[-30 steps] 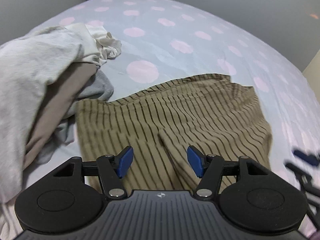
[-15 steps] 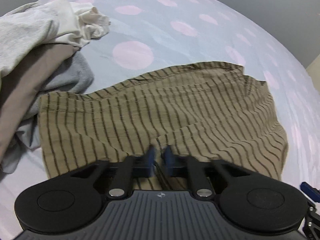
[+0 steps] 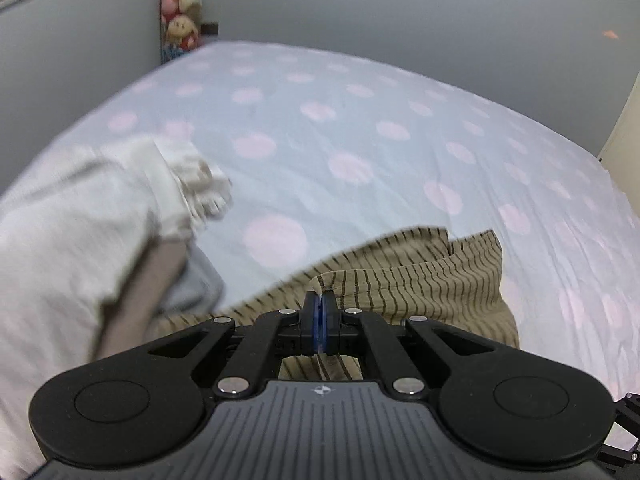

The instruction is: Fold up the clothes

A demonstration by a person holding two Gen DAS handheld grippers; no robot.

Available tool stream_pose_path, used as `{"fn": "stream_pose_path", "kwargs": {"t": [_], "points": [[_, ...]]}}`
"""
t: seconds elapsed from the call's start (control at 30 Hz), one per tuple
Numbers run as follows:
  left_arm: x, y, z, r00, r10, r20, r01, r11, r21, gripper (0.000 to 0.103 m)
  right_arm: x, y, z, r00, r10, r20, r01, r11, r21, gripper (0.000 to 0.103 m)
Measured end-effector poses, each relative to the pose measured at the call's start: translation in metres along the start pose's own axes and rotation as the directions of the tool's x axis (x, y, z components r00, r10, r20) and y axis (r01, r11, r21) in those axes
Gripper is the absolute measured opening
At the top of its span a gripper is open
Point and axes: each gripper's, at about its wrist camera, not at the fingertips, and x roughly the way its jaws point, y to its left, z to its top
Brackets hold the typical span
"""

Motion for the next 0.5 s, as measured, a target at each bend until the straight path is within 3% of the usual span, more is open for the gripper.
{"fn": "stream_pose_path", "kwargs": {"t": [0.17,0.3,0.43,0.5], "points": [[-0.013,0.025,0.007,0.995,0.1,-0.011,-0.1,0.995,0.027,0.0,0.0,-0.001,0.001,1.0,0.001,0.004,-0.001,1.0,0.002,0.023],[-0.001,0.056,-0.003,0.984,0.171,-0.044,-0.171,0.985,0.008,0.0,0.002,-0.003,0.001,1.0,0.002,-0.004,-0.002,1.0,0.009,0.023],[0.028,0.082,-0.022,0.976,0.195,-0.1,-0.197,0.98,-0.013,0.0,0.005,-0.001,-0.001,1.0,0.013,-0.02,-0.013,1.0,0.005,0.023],[0.025,0.082,-0.029,0.977,0.194,-0.093,-0.197,0.98,-0.027,0.001,0.005,0.0,0.0,1.0,0.014,-0.023,-0.014,1.0,-0.001,0.023]]}}
